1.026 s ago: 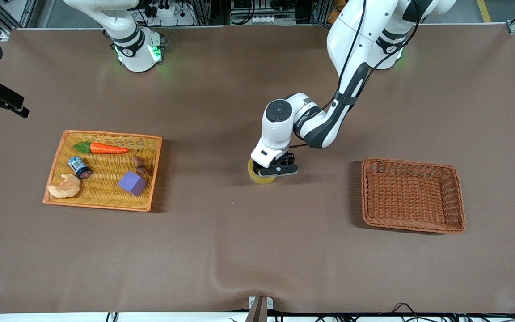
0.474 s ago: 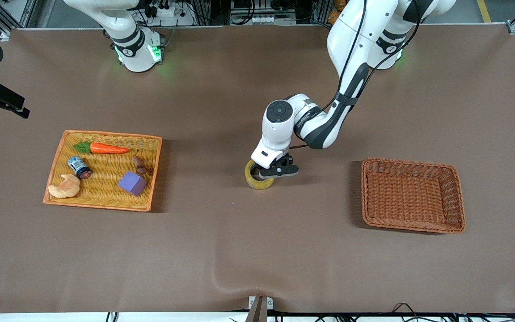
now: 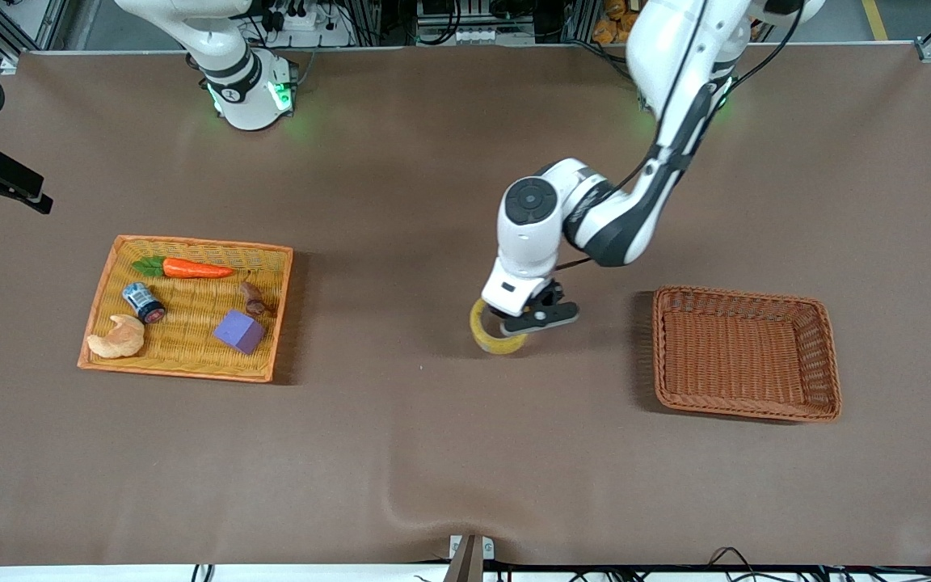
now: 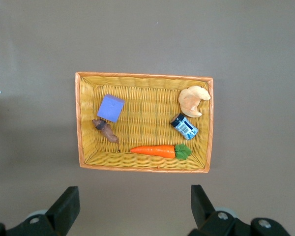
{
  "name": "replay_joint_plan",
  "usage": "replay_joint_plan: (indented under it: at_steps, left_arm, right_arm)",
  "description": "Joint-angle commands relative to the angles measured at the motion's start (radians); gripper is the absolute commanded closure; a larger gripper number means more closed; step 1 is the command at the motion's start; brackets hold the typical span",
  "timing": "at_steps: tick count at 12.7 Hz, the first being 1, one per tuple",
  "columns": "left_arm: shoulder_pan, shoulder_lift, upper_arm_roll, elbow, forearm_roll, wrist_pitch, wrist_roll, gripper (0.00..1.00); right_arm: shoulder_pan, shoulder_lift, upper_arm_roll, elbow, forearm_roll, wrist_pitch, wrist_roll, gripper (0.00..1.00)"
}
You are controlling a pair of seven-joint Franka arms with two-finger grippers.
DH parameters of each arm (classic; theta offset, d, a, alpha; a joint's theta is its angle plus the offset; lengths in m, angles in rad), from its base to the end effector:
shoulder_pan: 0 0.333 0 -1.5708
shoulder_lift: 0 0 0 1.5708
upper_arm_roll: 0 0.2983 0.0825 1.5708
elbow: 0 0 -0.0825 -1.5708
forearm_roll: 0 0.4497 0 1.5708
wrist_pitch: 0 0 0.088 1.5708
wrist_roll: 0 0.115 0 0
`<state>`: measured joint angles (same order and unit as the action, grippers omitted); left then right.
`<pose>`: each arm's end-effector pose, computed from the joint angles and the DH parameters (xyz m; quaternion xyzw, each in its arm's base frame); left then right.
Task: Transfer tape with both arms
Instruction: 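Lift the tape roll with the left gripper and carry it to the basket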
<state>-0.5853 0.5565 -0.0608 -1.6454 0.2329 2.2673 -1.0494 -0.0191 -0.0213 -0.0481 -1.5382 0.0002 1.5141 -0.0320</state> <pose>0.5936 -0.4339 0.2361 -0.9875 -0.1340 -0.0791 0.0249 0.6070 -0.0411 0.6243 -0.9998 0.0176 0.0014 0.0007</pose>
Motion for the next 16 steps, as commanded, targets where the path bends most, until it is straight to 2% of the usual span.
replay_joint_plan:
  at_steps: [1,4,6,8,10,13,16]
  left_arm:
    - [0.109,-0.090,-0.013,-0.027,0.034,-0.090,0.032,1.00]
    - [0.217,-0.131,-0.014,-0.030,0.032,-0.188,0.142,1.00]
    - [0.295,-0.177,-0.017,-0.062,0.023,-0.253,0.315,1.00]
    - [0.373,-0.234,-0.019,-0.129,0.020,-0.253,0.376,1.00]
    - [0.430,-0.251,-0.022,-0.166,0.011,-0.252,0.446,1.00]
    - [0.495,-0.241,-0.019,-0.189,-0.018,-0.227,0.450,1.00]
    - [0.608,-0.251,-0.020,-0.315,-0.038,-0.044,0.445,1.00]
  right_arm:
    - [-0.018,0.006,0.014,0.026,-0.005,-0.012,0.015,0.00]
    - [-0.018,0.006,0.014,0.026,0.001,-0.014,0.014,0.00]
    - [-0.015,0.008,0.016,0.024,0.001,-0.014,0.012,0.00]
    - [-0.015,0.008,0.016,0.024,0.001,-0.015,0.008,0.00]
    - [-0.015,0.009,0.016,0.023,0.001,-0.015,0.003,0.00]
    - [-0.012,0.011,0.016,0.023,-0.003,-0.015,0.003,0.00]
    - [-0.016,0.009,0.016,0.024,-0.005,-0.017,0.003,0.00]
